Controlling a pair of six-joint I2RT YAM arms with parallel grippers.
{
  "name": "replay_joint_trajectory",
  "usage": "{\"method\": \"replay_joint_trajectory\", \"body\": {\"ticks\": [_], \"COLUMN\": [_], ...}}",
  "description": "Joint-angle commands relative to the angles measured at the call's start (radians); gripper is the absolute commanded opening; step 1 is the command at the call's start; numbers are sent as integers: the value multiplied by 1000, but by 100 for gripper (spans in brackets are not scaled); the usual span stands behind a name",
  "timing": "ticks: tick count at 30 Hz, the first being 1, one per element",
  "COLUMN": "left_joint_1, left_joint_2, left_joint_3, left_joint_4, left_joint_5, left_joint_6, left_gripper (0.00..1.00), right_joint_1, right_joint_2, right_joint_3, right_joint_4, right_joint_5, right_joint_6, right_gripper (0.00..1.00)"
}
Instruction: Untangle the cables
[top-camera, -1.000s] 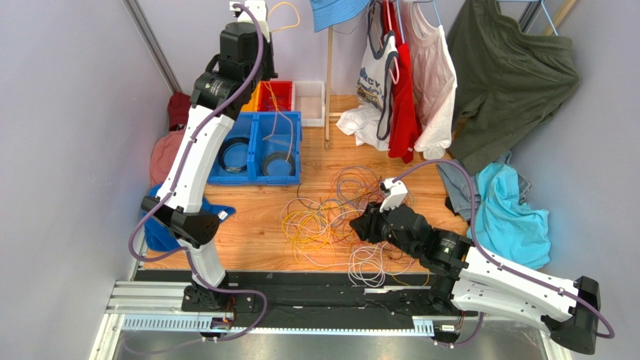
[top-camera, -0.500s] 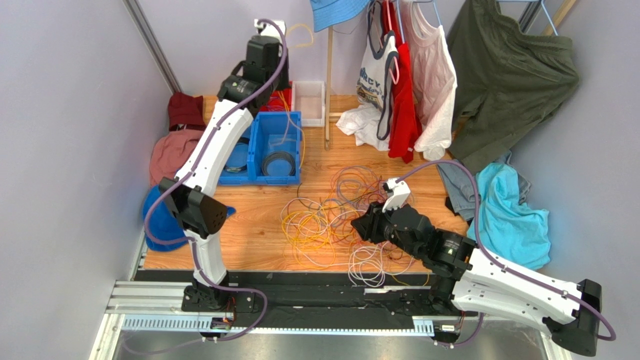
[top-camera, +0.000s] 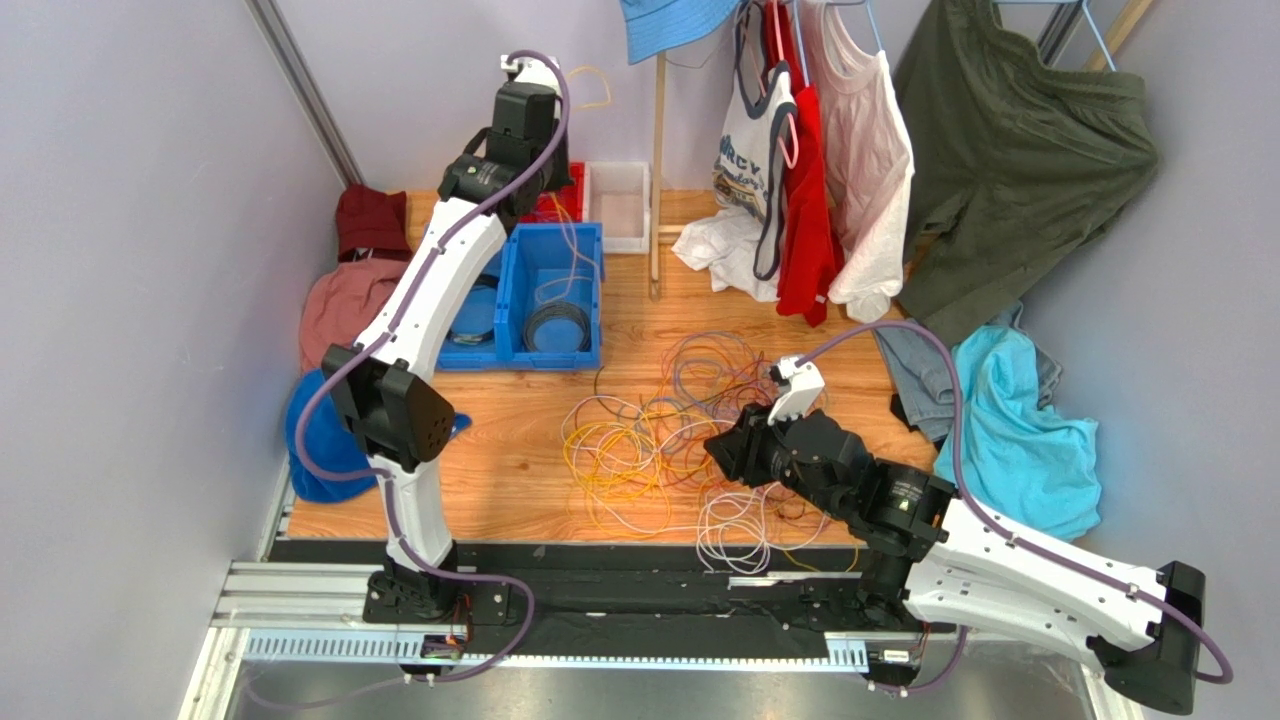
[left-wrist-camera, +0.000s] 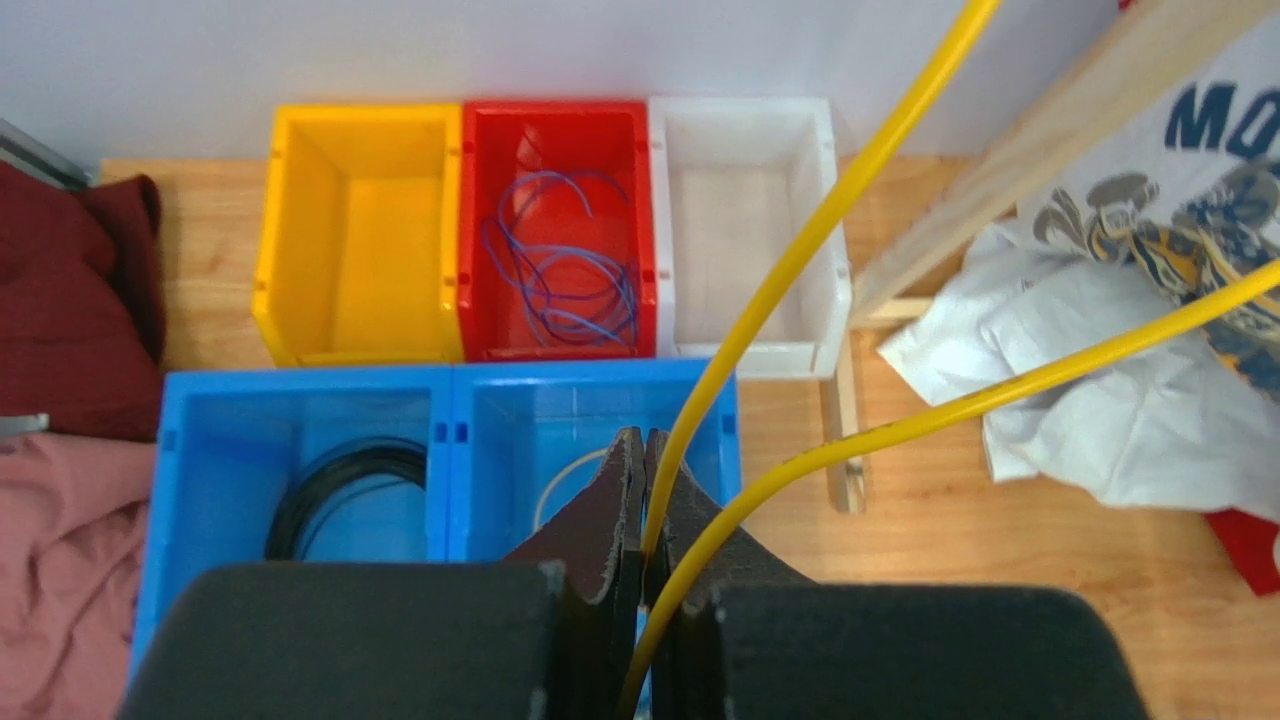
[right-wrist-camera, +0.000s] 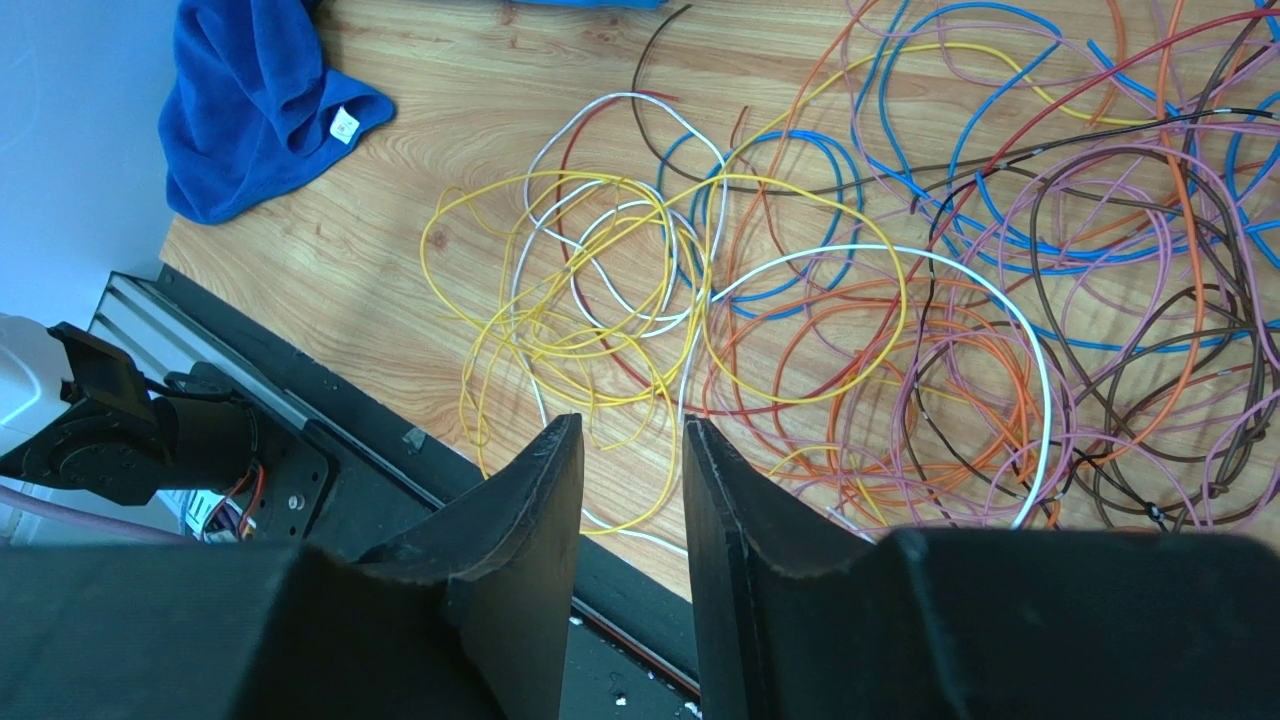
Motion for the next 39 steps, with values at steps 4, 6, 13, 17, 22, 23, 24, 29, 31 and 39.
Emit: {"method": "replay_joint_trajectory", "body": {"ticks": [4, 6, 13, 17, 22, 23, 24, 29, 31, 39], "left_joint_1": [65, 68, 94, 101, 101, 101, 101, 101, 101, 101], "left_joint_2": [23, 35, 29, -18, 26, 35, 49, 64, 71, 74], "left_joint_3": [65, 83, 88, -2, -61, -68, -90, -182, -214, -243], "left_joint_4": [46, 46, 46, 118, 129, 135, 141, 216, 226, 269], "left_joint_5": [-59, -71, -71, -16, 47, 50, 50, 24, 7, -59], "left_joint_6": [30, 49, 62, 74, 30, 20, 8, -7, -7, 17], "left_gripper": [0, 0, 0, 0, 0, 0, 0, 0, 0, 0], "right_joint_1": [4, 4, 4, 3, 3, 3, 3, 3, 3, 3], "right_joint_2": [-45, -36, 19, 33, 34, 31, 28, 22, 24, 25], "right_joint_3": [-4, -7, -1, -7, -15, -18, -21, -25, -27, -45], "right_joint_4": [-17, -5, 22, 36, 49, 47, 45, 39, 38, 52], "right_joint_5": [41, 46, 34, 35, 31, 29, 32, 41, 48, 46], "right_joint_6": [-7, -17, -30, -38, -35, -34, -29, -35, -37, -29], "right_gripper": [34, 34, 35, 35, 35, 35, 35, 35, 35, 35]}}
